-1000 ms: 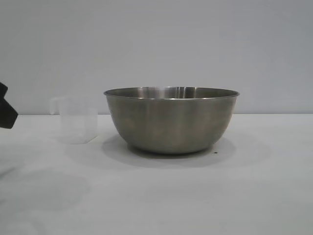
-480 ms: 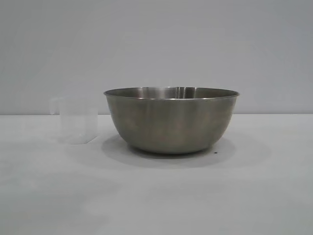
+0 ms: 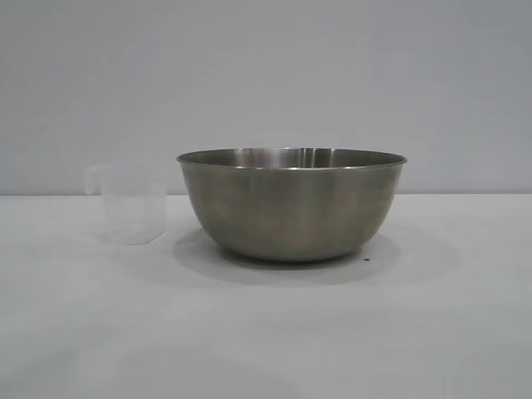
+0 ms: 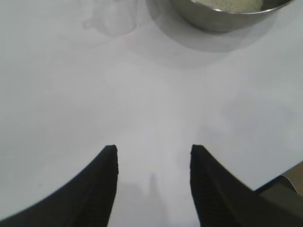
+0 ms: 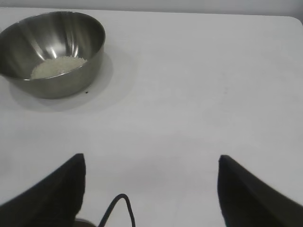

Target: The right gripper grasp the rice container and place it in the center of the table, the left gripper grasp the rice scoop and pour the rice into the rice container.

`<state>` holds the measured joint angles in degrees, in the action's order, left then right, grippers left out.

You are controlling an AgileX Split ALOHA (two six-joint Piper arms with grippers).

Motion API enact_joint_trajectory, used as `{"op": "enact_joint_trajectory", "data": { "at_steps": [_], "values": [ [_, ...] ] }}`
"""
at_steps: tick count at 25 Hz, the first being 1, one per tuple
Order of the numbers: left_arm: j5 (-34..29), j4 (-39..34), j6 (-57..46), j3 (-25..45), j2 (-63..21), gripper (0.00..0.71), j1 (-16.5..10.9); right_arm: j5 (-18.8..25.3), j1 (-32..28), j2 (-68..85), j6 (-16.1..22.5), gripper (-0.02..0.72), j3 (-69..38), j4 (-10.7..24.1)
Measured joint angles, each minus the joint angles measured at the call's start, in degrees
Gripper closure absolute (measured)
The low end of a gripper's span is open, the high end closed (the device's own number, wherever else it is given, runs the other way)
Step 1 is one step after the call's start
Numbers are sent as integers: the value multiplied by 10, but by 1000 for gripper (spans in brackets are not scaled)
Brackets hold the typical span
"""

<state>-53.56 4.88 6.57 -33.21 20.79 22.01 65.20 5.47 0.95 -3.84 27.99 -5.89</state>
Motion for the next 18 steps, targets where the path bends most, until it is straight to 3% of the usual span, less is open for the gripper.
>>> {"op": "enact_joint_trajectory", "data": {
  "at_steps": [1, 2, 5, 9, 10, 11, 18],
  "values": [
    [-16, 0, 0, 0, -23, 371, 0, 0, 0, 0, 0, 171, 0, 0],
    [-34, 0, 0, 0, -41, 301, 0, 0, 0, 0, 0, 171, 0, 0],
    [-92, 0, 0, -1, -95, 194, 0, 0, 0, 0, 0, 171, 0, 0],
    [-153, -5, 0, -1, -153, 198, 0, 0, 0, 0, 0, 171, 0, 0],
    [-157, -11, 1, -1, -167, 198, 0, 0, 0, 0, 0, 171, 0, 0],
    [-159, -16, 1, -1, -180, 251, 0, 0, 0, 0, 0, 171, 0, 0],
    [-167, -47, 2, -1, -219, 251, 0, 0, 0, 0, 0, 171, 0, 0]
  ]
}}
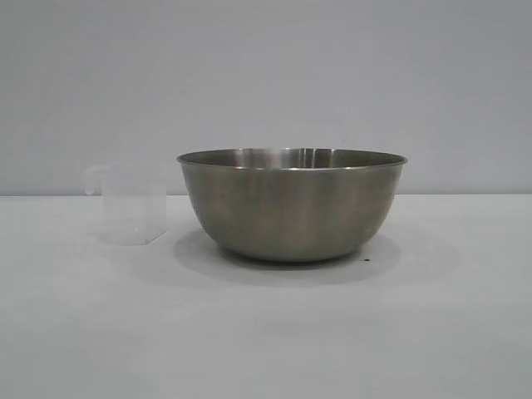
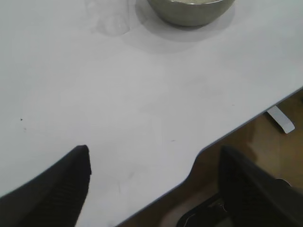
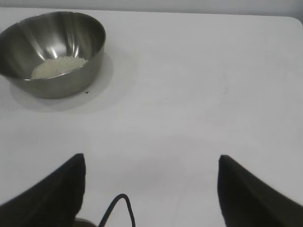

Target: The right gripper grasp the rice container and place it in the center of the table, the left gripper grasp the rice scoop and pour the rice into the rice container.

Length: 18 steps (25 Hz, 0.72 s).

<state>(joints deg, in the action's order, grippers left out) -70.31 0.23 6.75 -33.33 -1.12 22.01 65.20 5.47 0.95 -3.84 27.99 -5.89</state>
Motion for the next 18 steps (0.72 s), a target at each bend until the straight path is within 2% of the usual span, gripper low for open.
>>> {"op": "enact_joint_trajectory", "data": {
  "at_steps": [4, 9, 18],
  "values": [
    [2, 2, 0, 28, 0, 251, 0, 0, 0, 0, 0, 171, 0, 0],
    [48, 4, -1, 49, 0, 251, 0, 0, 0, 0, 0, 171, 0, 0],
    [58, 3, -19, 52, 0, 251, 0, 0, 0, 0, 0, 171, 0, 0]
  ]
}}
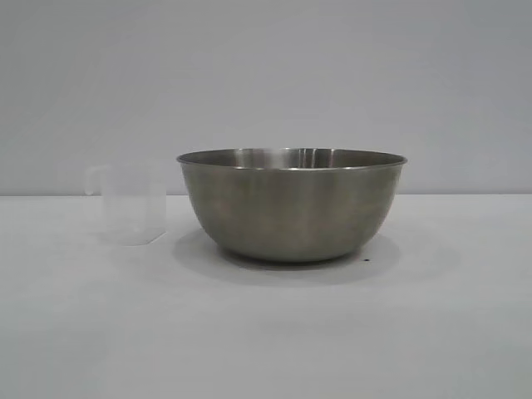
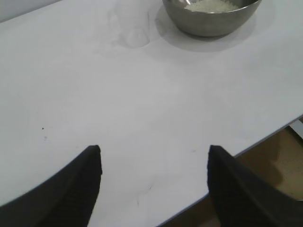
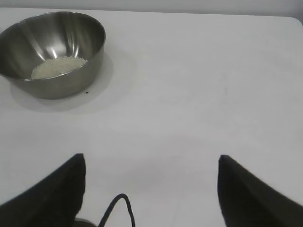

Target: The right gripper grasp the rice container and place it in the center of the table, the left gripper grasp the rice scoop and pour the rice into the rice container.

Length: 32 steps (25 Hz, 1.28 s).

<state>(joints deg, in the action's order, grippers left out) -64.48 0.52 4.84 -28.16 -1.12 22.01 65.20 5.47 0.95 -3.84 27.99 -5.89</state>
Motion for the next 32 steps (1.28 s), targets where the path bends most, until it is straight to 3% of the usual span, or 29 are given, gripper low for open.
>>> {"op": "enact_joint_trajectory", "data": {
  "at_steps": [14, 16, 22, 25, 32],
  "values": [
    [2, -1, -1, 0, 0, 251, -1, 0, 0, 0, 0, 171, 0, 0],
    [2, -1, -1, 0, 0, 251, -20, 0, 0, 0, 0, 171, 0, 0],
    [2, -1, -1, 0, 0, 251, -142, 0, 0, 0, 0, 171, 0, 0],
    [2, -1, -1, 0, 0, 251, -185, 0, 0, 0, 0, 171, 0, 0],
    [2, -1, -1, 0, 0, 251, -200, 0, 0, 0, 0, 171, 0, 0]
  ]
}}
